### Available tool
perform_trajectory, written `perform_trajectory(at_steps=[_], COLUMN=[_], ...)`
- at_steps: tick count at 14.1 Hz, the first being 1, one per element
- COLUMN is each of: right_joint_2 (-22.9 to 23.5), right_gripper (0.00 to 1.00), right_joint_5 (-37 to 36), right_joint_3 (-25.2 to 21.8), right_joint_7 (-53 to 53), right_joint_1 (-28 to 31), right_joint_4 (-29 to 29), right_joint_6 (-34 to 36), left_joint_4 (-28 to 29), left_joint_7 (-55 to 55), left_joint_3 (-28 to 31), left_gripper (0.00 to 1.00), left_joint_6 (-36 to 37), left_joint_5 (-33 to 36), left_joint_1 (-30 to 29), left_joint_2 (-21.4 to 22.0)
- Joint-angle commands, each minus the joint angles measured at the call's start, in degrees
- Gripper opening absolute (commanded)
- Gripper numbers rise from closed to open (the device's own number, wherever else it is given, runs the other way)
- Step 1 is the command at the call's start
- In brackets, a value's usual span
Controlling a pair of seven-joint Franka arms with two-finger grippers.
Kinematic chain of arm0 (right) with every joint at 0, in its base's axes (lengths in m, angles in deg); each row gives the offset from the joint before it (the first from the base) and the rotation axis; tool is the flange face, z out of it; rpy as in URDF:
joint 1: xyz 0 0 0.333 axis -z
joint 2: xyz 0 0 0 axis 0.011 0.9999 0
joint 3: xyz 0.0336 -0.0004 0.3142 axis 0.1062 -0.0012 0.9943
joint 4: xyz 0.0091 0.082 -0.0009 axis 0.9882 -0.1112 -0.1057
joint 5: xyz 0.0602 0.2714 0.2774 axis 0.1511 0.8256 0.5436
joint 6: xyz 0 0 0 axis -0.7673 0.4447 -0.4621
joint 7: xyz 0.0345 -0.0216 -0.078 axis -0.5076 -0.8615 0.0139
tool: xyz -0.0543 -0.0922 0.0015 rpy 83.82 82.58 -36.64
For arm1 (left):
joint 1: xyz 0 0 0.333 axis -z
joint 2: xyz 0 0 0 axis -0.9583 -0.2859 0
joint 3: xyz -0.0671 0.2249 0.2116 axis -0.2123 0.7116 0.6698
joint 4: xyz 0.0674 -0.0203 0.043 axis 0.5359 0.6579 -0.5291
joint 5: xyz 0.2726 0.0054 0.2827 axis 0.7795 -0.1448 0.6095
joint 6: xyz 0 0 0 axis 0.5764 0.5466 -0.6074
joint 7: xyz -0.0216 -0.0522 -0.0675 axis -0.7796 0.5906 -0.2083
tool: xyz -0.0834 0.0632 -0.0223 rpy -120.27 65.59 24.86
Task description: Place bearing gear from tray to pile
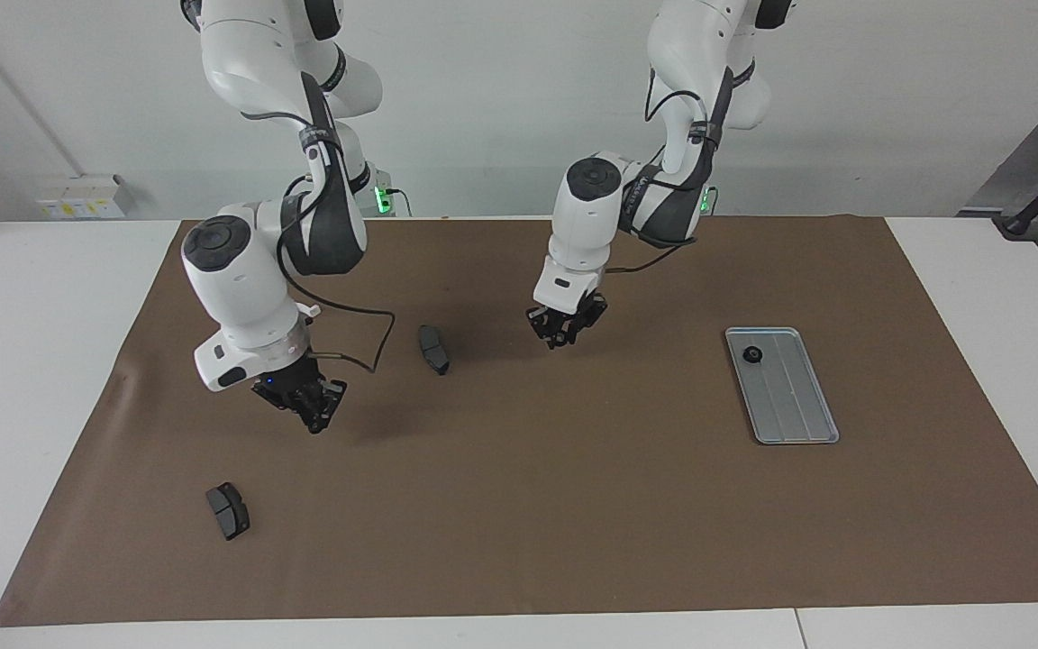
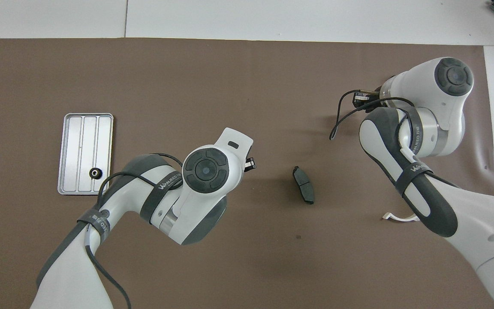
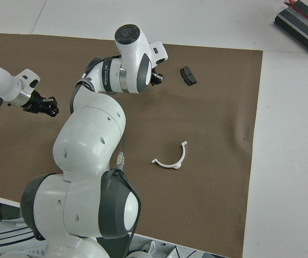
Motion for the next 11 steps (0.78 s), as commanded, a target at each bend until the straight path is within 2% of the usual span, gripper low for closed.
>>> perform_trajectory(at_steps=[1,2,4,5,6,7,9,10,11], right_joint_2=[1.5,1.5,1.5,1.5,1.5,1.5,1.5,1.5,1.2], right_gripper=[0.00,0.00,0.01,0.13,0.29,0.55,0.91,1.00,1.00], right_joint_5=[1.6,1.7,1.7,1.7,1.7,1.7,1.7,1.7,1.6], right_joint_3=[0.7,0.7,0.7,0.7,0.7,0.7,0.6,0.6,0.7], right_joint_7=[-2.4,-2.5,-2.6,-2.7,-2.7,-2.6,-2.6,-2.6,-2.6], right_joint_1=[1.4,1.5,1.5,1.5,1.6,1.6,1.6,1.6,1.4], right_joint_4=[-0.5,-1.1,-1.4,-1.5,-1.5,-1.5,-1.5,-1.4,-1.0], right_joint_6=[-3.0,-3.6,-3.6,-3.7,-3.7,-3.8,-3.8,-3.8,-3.5], left_joint_4=[0.7,0.7,0.5,0.3,0.1,0.2,0.2,0.2,0.3], left_joint_7=[-1.4,-1.3,-0.9,-0.6,0.0,1.4,7.4,10.6,14.1], left_joint_3=[0.8,0.9,1.3,1.3,1.3,1.3,1.2,1.2,1.2], left_gripper=[0.81,0.92,0.93,0.92,0.88,0.85,0.80,0.80,0.79], left_joint_6=[-1.5,-1.5,-1.1,-0.9,-0.6,-0.4,0.0,0.1,0.7], left_joint_5=[0.4,0.4,0.4,0.5,0.7,0.8,0.7,0.7,0.7], left_joint_1=[0.0,-0.2,-1.0,-3.1,-5.1,-7.2,-11.9,-14.1,-16.3], left_joint_2=[0.1,0.1,0.2,0.2,0.4,0.8,0.9,0.9,0.9])
